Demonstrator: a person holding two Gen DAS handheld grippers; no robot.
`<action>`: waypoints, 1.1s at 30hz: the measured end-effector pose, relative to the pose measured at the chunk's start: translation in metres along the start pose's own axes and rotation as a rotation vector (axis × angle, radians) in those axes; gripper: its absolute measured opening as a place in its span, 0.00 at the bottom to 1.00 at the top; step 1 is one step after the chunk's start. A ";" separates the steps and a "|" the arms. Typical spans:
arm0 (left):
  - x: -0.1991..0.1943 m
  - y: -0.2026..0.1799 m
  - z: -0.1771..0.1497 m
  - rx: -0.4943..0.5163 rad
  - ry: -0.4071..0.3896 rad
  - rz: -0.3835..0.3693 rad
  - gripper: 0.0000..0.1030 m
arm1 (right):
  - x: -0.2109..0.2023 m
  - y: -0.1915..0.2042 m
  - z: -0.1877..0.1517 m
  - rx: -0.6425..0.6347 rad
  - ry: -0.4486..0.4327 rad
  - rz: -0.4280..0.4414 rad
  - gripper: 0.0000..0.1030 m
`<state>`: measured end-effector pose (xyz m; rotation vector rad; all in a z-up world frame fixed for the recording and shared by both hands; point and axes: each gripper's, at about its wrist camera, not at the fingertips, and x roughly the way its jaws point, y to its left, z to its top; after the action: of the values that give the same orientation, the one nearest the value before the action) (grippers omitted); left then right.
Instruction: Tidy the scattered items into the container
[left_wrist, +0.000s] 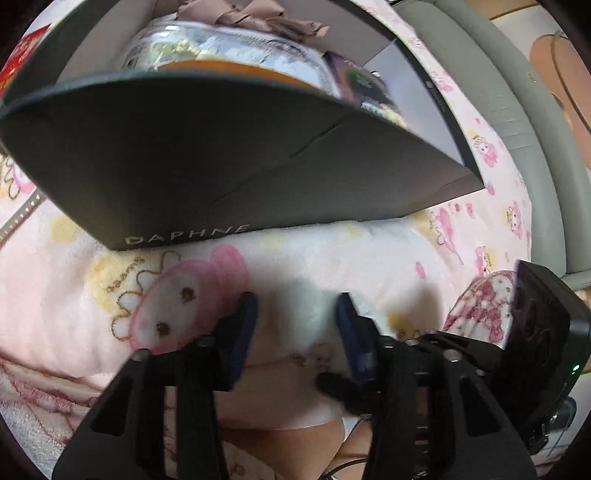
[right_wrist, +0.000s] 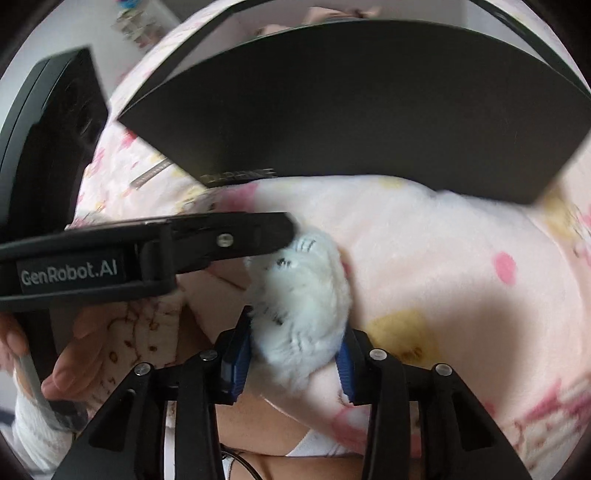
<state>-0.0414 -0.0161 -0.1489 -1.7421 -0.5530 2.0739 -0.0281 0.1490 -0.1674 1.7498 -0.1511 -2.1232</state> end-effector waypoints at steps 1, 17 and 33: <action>0.001 0.001 0.000 -0.010 0.001 0.019 0.35 | -0.005 -0.003 -0.002 0.033 -0.011 -0.021 0.41; -0.003 -0.003 -0.002 -0.086 -0.040 -0.107 0.54 | -0.030 -0.009 -0.010 0.063 -0.088 -0.084 0.36; 0.013 -0.023 -0.017 0.015 -0.013 -0.028 0.33 | -0.030 -0.013 -0.020 0.102 0.011 -0.045 0.35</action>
<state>-0.0264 0.0111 -0.1509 -1.7046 -0.5607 2.0666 -0.0074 0.1746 -0.1481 1.8388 -0.2224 -2.1722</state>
